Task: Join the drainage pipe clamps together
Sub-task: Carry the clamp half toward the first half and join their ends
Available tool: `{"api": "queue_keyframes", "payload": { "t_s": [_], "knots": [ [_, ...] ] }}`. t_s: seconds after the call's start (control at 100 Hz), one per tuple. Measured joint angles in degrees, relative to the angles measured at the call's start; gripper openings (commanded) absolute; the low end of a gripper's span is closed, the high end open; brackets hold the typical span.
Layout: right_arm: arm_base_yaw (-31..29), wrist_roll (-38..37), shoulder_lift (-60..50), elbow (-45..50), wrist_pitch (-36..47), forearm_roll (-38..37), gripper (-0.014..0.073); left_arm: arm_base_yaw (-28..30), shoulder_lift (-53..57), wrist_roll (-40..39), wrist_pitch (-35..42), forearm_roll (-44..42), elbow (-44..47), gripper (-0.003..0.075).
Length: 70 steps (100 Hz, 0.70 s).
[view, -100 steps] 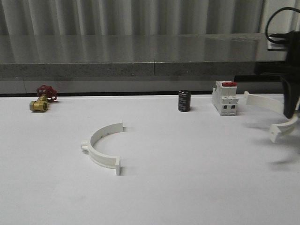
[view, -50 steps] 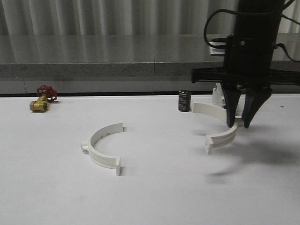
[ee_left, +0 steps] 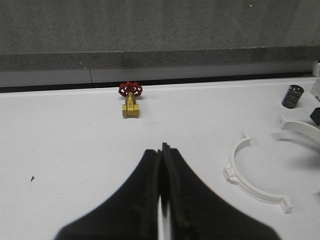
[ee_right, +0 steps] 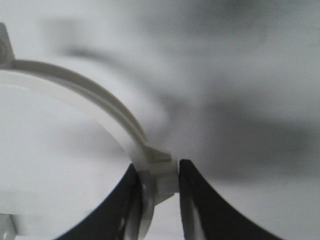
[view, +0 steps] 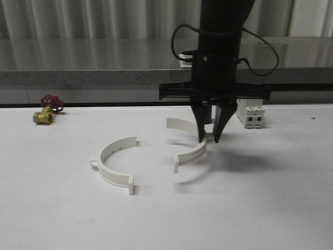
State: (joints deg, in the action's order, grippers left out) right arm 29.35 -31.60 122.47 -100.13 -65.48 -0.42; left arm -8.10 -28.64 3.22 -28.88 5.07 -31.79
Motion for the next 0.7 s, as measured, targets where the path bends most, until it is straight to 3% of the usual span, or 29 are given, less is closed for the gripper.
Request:
{"api": "queue_keyframes", "payload": {
  "t_s": [0.24, 0.7],
  "knots": [
    [2.4, -0.1, 5.4, -6.3, -2.2, 1.2, 0.0092, 0.0, 0.0, 0.0, 0.0, 0.0, 0.0, -0.0015],
    [4.1, -3.0, 6.8, -6.8, -1.7, 2.5, 0.0092, 0.0, 0.0, 0.0, 0.0, 0.0, 0.1, -0.0015]
  ]
}}
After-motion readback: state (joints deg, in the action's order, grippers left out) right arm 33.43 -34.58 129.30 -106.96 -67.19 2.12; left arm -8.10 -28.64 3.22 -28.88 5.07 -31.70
